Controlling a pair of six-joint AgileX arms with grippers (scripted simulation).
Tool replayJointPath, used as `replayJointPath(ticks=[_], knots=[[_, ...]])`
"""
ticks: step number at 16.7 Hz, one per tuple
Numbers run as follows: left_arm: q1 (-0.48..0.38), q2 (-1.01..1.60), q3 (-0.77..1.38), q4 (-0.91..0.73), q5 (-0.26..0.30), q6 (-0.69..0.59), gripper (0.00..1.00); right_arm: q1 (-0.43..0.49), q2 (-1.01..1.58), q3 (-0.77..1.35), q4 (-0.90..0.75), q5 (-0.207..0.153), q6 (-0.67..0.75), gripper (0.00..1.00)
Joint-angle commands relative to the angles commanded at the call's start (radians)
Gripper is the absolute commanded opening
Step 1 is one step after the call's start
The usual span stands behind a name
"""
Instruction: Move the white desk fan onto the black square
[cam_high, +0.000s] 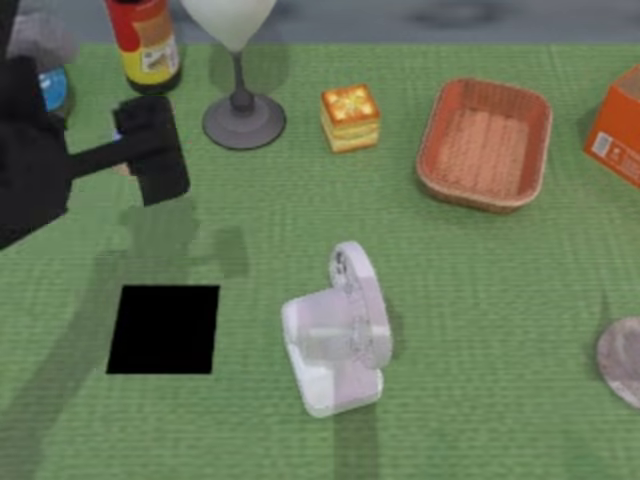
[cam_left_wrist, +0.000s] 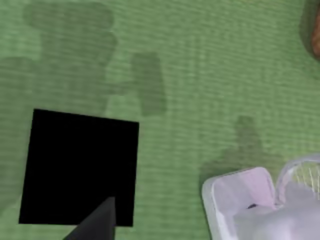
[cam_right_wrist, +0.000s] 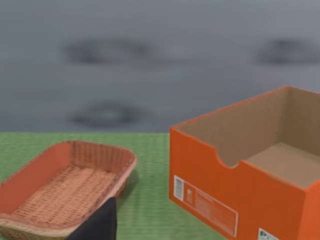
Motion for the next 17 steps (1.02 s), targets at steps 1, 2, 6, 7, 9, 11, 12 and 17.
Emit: replayJointPath(ticks=[1, 2, 6, 7, 9, 11, 12, 17], knots=[[-0.040, 0.112, 0.108, -0.076, 0.000, -0.054, 1.00, 0.000, 0.000, 0.000, 0.000, 0.000, 0.000, 1.00], [-0.079, 0.223, 0.214, -0.151, 0.000, -0.108, 1.00, 0.000, 0.000, 0.000, 0.000, 0.000, 0.000, 1.00], [-0.220, 0.627, 0.603, -0.417, 0.000, -0.303, 1.00, 0.000, 0.000, 0.000, 0.000, 0.000, 0.000, 1.00], [-0.250, 0.712, 0.687, -0.472, 0.000, -0.344, 1.00, 0.000, 0.000, 0.000, 0.000, 0.000, 0.000, 1.00], [-0.302, 0.853, 0.832, -0.567, 0.000, -0.416, 1.00, 0.000, 0.000, 0.000, 0.000, 0.000, 0.000, 1.00], [-0.341, 0.953, 0.940, -0.639, -0.001, -0.471, 1.00, 0.000, 0.000, 0.000, 0.000, 0.000, 0.000, 1.00], [-0.356, 0.988, 0.979, -0.665, -0.001, -0.491, 1.00, 0.000, 0.000, 0.000, 0.000, 0.000, 0.000, 1.00], [-0.376, 1.034, 1.031, -0.701, -0.001, -0.521, 1.00, 0.000, 0.000, 0.000, 0.000, 0.000, 0.000, 1.00]])
